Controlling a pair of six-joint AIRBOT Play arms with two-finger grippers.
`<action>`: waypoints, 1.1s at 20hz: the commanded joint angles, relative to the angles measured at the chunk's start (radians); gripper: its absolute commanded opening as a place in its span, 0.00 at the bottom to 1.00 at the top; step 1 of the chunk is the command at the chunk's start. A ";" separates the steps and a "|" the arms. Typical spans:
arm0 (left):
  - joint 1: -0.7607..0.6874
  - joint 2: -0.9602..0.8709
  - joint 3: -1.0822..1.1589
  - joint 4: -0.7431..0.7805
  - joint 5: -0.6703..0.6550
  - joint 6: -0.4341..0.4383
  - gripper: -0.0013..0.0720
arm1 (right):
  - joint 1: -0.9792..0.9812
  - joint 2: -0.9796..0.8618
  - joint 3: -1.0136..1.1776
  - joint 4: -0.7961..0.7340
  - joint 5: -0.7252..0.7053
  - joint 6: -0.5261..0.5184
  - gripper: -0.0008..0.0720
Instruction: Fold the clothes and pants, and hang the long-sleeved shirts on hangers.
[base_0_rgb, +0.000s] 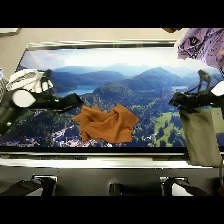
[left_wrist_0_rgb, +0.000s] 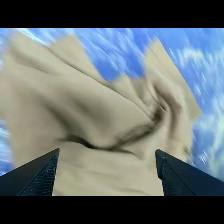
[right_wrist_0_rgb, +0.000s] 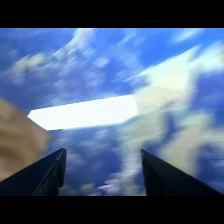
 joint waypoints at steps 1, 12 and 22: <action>0.119 0.029 0.002 0.012 -0.039 0.041 1.00 | -0.059 -0.203 -0.010 0.336 0.119 -0.138 0.76; 0.151 0.024 0.002 0.054 -0.040 0.041 1.00 | 0.207 -0.378 -0.010 0.330 0.027 -0.177 0.78; 0.243 0.020 -0.027 0.068 -0.163 0.008 1.00 | 0.259 -0.417 -0.010 0.340 -0.052 -0.115 0.58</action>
